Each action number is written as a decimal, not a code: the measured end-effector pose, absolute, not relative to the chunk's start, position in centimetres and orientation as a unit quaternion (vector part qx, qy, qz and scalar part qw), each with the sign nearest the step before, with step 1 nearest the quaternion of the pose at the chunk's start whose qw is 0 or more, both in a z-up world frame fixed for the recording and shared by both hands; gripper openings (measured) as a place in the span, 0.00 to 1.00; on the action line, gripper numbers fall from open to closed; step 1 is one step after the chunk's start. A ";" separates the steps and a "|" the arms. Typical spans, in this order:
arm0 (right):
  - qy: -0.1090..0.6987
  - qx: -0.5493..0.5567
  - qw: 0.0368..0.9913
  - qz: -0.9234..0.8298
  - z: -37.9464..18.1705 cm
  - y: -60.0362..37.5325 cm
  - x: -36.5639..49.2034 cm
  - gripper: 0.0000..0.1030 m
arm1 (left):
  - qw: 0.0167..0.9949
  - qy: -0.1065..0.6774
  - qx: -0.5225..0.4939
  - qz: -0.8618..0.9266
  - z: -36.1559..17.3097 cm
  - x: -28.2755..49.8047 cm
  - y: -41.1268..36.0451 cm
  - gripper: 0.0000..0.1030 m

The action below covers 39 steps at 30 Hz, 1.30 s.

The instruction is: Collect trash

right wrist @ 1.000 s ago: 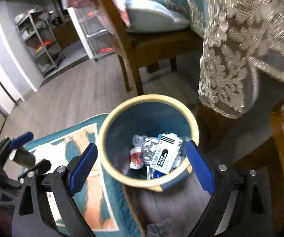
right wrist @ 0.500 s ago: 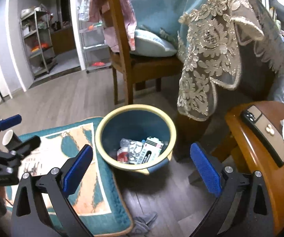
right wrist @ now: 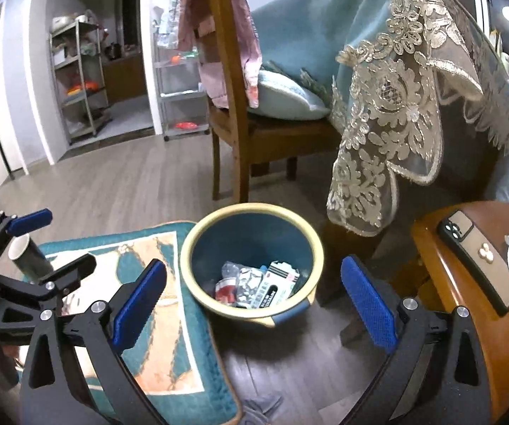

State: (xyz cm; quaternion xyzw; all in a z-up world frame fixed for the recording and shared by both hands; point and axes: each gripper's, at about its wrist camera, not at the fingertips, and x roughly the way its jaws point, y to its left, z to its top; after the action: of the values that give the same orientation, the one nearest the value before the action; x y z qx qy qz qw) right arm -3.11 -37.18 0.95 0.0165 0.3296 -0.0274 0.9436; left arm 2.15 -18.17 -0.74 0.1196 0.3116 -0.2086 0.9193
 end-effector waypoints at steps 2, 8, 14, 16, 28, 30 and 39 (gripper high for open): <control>0.329 0.017 0.944 -0.028 1.0 -37.2 -3.1 0.95 | 0.919 0.312 0.122 -0.207 -0.8 2.2 -18.2 0.94; 0.328 0.016 0.944 -0.030 1.0 -37.2 -3.1 0.95 | 0.920 0.315 0.117 -0.204 -0.9 2.3 -17.9 0.94; 0.329 0.018 0.944 -0.028 1.0 -37.2 -3.1 0.95 | 0.919 0.314 0.122 -0.204 -0.9 2.4 -18.0 0.94; 0.329 0.017 0.944 -0.028 1.0 -37.2 -3.1 0.95 | 0.919 0.313 0.120 -0.207 -0.9 2.4 -18.0 0.94; 0.330 0.017 0.943 -0.027 1.0 -37.0 -3.1 0.95 | 0.917 0.317 0.117 -0.210 -1.0 2.5 -18.0 0.94; 0.330 0.017 0.944 -0.027 1.0 -37.0 -3.2 0.95 | 0.917 0.318 0.117 -0.210 -1.1 2.5 -18.0 0.94; 0.330 0.016 0.943 -0.026 1.0 -36.9 -3.1 0.95 | 0.917 0.318 0.114 -0.212 -1.2 2.5 -18.1 0.94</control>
State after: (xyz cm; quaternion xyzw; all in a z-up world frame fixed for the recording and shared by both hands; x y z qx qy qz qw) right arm -3.07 -36.90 0.99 0.0163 0.3303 -0.0264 0.9434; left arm 2.48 -18.11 -1.23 0.1143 0.3183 -0.2117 0.9169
